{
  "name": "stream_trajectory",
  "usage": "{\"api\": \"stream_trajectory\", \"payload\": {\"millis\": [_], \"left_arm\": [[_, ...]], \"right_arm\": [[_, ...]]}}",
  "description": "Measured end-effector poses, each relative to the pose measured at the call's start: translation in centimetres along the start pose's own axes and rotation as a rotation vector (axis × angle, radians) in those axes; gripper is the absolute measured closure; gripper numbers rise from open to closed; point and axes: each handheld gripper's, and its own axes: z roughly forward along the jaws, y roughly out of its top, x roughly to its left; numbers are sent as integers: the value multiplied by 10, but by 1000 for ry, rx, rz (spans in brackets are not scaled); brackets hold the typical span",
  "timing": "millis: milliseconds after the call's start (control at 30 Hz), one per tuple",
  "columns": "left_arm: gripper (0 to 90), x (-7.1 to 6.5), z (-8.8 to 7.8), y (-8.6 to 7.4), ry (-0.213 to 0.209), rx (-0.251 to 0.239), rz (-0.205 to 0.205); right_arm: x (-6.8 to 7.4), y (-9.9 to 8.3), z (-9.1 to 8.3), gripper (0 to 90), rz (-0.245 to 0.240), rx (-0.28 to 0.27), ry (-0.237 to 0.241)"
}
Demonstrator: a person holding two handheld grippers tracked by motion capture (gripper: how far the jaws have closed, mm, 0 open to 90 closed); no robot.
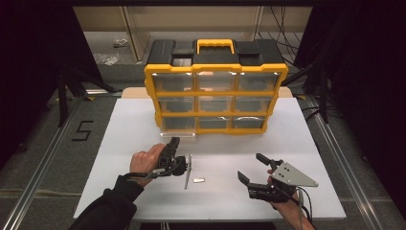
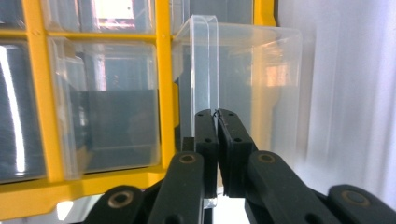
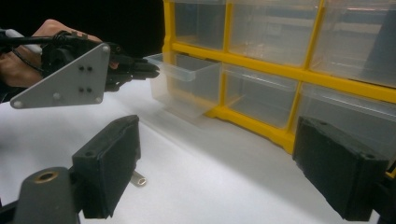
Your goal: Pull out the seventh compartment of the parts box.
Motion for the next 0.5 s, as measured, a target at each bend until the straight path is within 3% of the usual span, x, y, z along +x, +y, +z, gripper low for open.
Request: {"api": "stream_trajectory", "payload": {"millis": [133,300,400,500], "left_arm": [[794,-1,1,-1,0,10,8],[674,3,2,-1,25,21,-7],[624,7,5,-2,19,35,-18],[627,10,8,-3,-10,40,-56]], "right_arm": [[0,0,0,161,-1,0,1],[0,0,0,161,0,0,0],[0,0,0,161,0,1,2],[1,0,1,161,0,1,2]]}}
